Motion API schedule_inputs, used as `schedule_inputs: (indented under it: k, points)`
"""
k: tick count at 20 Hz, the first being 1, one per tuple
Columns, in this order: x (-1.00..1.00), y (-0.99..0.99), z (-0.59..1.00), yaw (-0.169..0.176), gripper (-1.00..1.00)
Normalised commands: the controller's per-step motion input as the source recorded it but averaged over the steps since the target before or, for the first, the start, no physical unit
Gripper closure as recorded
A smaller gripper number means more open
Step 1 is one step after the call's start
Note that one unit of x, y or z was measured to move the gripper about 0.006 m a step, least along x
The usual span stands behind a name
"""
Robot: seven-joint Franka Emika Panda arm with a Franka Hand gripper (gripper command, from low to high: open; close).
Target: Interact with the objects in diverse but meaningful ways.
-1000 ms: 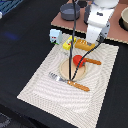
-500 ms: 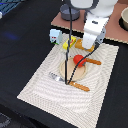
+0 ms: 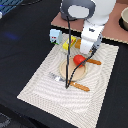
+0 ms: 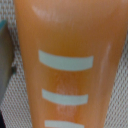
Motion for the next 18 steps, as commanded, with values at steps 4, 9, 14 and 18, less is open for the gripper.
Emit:
schedule_inputs:
  k: [4, 9, 14, 18]
  points:
    - [-0.25, 0.08, 0.86, 0.045, 1.00]
    - [-0.46, 0.02, 0.86, 0.040, 1.00]
    - [-0.26, 0.01, 0.02, 0.014, -1.00]
    - [-0.04, 0.00, -0.32, 0.015, -1.00]
